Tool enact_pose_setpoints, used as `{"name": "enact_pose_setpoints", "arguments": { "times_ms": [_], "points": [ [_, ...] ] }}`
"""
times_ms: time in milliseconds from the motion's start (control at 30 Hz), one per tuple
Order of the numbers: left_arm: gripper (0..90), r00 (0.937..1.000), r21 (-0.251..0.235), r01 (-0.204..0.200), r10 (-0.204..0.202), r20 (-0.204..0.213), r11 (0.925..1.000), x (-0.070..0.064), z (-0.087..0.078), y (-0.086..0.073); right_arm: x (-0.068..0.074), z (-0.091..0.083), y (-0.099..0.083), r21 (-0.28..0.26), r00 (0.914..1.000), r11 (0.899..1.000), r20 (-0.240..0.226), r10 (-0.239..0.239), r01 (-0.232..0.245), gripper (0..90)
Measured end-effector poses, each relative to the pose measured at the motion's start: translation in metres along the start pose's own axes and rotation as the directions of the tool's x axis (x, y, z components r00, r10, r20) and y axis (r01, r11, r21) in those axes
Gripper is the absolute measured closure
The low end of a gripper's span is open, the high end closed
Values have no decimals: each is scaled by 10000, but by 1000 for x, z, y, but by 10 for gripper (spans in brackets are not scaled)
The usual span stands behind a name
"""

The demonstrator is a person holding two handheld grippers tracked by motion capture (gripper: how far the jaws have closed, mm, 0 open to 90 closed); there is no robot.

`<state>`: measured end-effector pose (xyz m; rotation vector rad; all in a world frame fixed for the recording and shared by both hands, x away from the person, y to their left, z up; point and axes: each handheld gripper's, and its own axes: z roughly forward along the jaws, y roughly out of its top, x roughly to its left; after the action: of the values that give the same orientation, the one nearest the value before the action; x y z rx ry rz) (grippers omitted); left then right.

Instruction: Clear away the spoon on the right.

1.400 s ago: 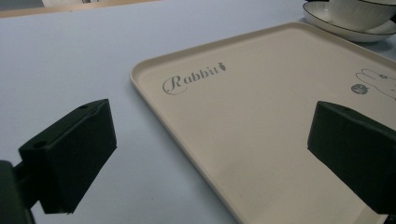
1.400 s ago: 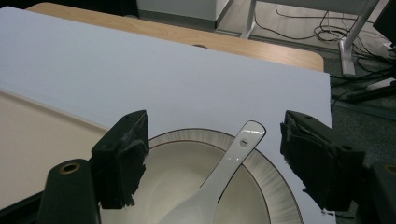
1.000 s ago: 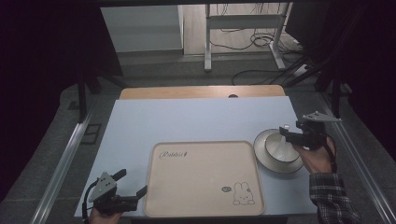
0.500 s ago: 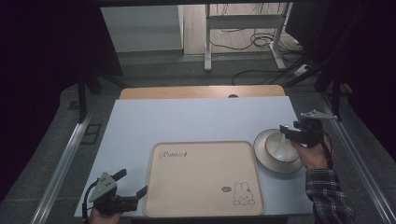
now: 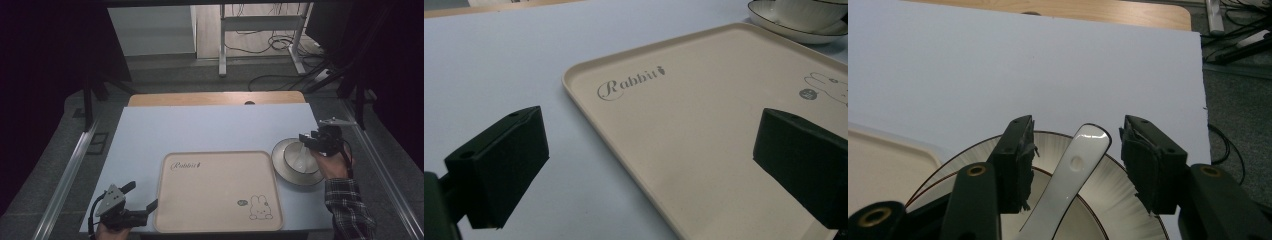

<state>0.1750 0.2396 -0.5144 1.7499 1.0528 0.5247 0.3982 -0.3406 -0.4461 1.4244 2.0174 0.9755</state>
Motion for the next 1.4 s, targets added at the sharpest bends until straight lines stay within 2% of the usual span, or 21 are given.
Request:
{"name": "enact_pose_setpoints", "arguments": {
  "times_ms": [167, 367, 600, 800, 933, 1100, 1400],
  "points": [
    [10, 10000, 11, -1, 1, 9, 10000, 0, 0, 0, -2, 4, 0, 168, 9999, 9998, -18, 146, -146, 536],
    [10, 10000, 19, -22, 22, 11, 10000, 0, 0, 0, -4, 6, -1, 337, 9987, 9987, -302, 401, -391, 638],
    [10, 10000, 25, -28, 28, 8, 10000, 0, 0, 0, -4, 3, 2, 340, 9965, 9974, -538, 645, -627, 699],
    [10, 10000, 23, -27, 27, 8, 10000, 0, 0, 0, -2, 3, 4, 331, 9958, 9975, -649, 644, -623, 725],
    [10, 10000, 20, -25, 25, 11, 10000, 0, 0, 0, 1, 3, 4, 257, 9932, 9979, -983, 624, -602, 818],
    [10, 10000, 25, -36, 36, 6, 10000, 0, 0, 0, 8, 1, 9, 268, 9916, 9981, -1153, 579, -552, 854],
    [10, 10000, 16, -28, 28, 10, 10000, 0, 0, 0, 17, -3, 15, 239, 9916, 9993, -1258, 302, -274, 865]
  ]
}}
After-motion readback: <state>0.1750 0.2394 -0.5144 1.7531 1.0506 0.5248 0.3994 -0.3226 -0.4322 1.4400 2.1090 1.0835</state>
